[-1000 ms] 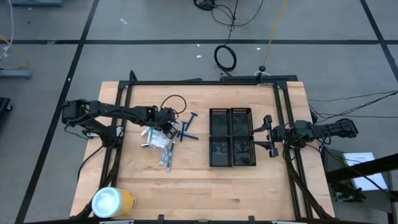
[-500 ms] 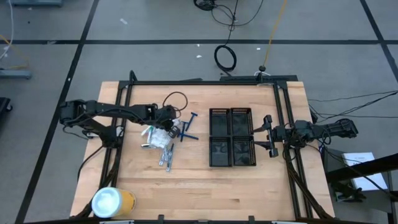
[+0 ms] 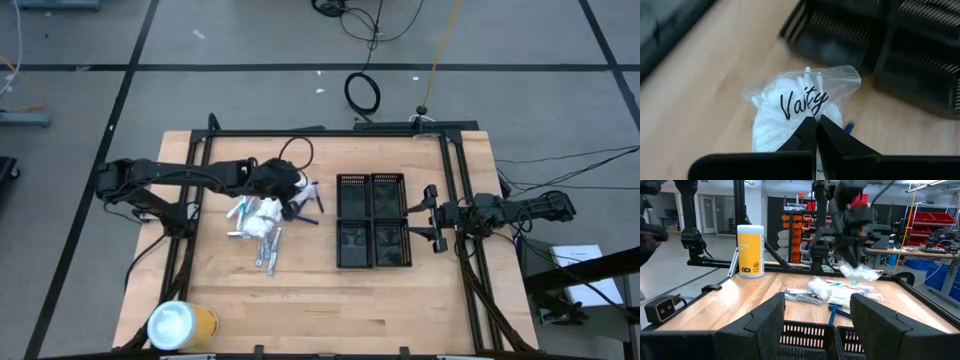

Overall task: Pick & Place Travel size toiletries
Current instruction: Put the cotton pack into the top right black basket

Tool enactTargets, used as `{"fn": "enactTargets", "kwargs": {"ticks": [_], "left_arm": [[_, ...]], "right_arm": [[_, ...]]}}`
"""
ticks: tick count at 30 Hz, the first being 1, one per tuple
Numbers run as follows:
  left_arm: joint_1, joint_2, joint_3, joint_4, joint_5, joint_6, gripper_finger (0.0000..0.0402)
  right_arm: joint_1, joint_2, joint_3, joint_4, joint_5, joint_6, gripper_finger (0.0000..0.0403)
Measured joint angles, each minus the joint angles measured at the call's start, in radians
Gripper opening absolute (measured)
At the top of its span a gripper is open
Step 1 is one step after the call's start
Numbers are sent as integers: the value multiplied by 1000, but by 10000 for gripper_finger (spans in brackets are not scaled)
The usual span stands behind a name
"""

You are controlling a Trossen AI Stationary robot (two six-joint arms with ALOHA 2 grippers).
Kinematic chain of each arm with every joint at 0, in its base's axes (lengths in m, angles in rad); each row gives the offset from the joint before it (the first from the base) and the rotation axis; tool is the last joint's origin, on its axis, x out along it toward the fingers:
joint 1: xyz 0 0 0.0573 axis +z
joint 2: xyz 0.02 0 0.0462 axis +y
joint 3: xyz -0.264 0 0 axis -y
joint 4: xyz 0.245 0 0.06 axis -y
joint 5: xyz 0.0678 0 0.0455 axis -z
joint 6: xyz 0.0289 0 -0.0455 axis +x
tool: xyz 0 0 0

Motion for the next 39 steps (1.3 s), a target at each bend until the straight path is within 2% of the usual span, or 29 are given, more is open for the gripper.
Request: {"fn": "enactTargets", "kwargs": {"ticks": [3, 11, 14, 17, 26, 33, 39], "left_arm": [[-8, 0, 0, 110, 26, 121, 2], [-17, 2, 0, 319, 198, 558, 4], [-20, 2, 1, 326, 209, 728, 1], [-28, 3, 1, 331, 198, 830, 5], [-36, 25, 2, 444, 195, 957, 6], [-36, 57, 2, 455, 195, 962, 4], [-34, 145, 3, 597, 234, 1015, 4]], "right_arm": [[0, 0, 0, 0, 0, 0, 215], [0, 0, 0, 0, 0, 0, 215], [0, 0, 0, 0, 0, 0, 215], [0, 0, 0, 0, 0, 0, 215], [0, 0, 0, 0, 0, 0, 215], [0, 0, 0, 40, 0, 1, 215], [0, 1, 0, 111, 4, 71, 215]]}}
